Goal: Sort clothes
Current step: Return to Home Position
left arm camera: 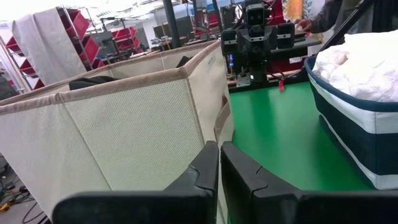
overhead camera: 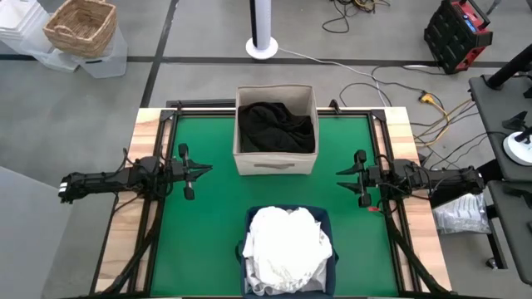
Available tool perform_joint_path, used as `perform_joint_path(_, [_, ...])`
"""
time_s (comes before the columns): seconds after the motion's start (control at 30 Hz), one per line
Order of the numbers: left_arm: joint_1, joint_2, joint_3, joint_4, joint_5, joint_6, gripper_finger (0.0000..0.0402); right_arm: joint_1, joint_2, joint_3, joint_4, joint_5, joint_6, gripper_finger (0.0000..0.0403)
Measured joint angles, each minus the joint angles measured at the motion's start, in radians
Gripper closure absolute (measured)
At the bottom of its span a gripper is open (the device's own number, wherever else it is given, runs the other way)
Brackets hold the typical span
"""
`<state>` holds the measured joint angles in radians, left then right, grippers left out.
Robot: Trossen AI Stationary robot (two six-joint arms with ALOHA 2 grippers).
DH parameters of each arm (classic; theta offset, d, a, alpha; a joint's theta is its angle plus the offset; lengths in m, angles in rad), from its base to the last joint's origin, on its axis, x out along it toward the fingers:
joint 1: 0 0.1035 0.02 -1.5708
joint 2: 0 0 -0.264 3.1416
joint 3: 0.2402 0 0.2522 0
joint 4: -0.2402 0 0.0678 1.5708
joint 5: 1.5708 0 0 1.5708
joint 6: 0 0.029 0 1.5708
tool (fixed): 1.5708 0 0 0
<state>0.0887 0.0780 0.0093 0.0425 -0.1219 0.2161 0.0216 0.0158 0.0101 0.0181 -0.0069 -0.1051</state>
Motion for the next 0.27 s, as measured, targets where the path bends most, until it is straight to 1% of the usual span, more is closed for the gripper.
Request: perform_joint_path(0.27, [0.000,0.000,0.000,0.000,0.000,0.000,0.0402,0.000,0.000,0.000,0.000,0.000,0.000,0.0257])
